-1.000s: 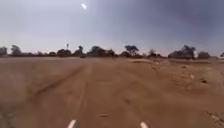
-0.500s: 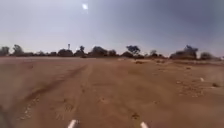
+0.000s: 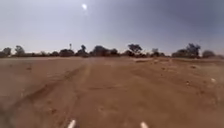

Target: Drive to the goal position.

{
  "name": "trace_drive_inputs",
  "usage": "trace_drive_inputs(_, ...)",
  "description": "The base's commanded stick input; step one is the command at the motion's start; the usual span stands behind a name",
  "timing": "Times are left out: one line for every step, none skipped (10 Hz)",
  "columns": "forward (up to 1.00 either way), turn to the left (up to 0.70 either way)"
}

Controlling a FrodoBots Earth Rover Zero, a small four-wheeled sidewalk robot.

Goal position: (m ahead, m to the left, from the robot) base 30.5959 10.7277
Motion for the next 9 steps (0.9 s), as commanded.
trace_drive_inputs(0.70, 0.00)
trace_drive_inputs(0.70, 0.00)
trace_drive_inputs(0.70, 0.00)
trace_drive_inputs(0.70, 0.00)
trace_drive_inputs(0.70, 0.00)
trace_drive_inputs(0.70, 0.00)
trace_drive_inputs(0.70, 0.00)
trace_drive_inputs(0.70, 0.00)
trace_drive_inputs(0.70, 0.00)
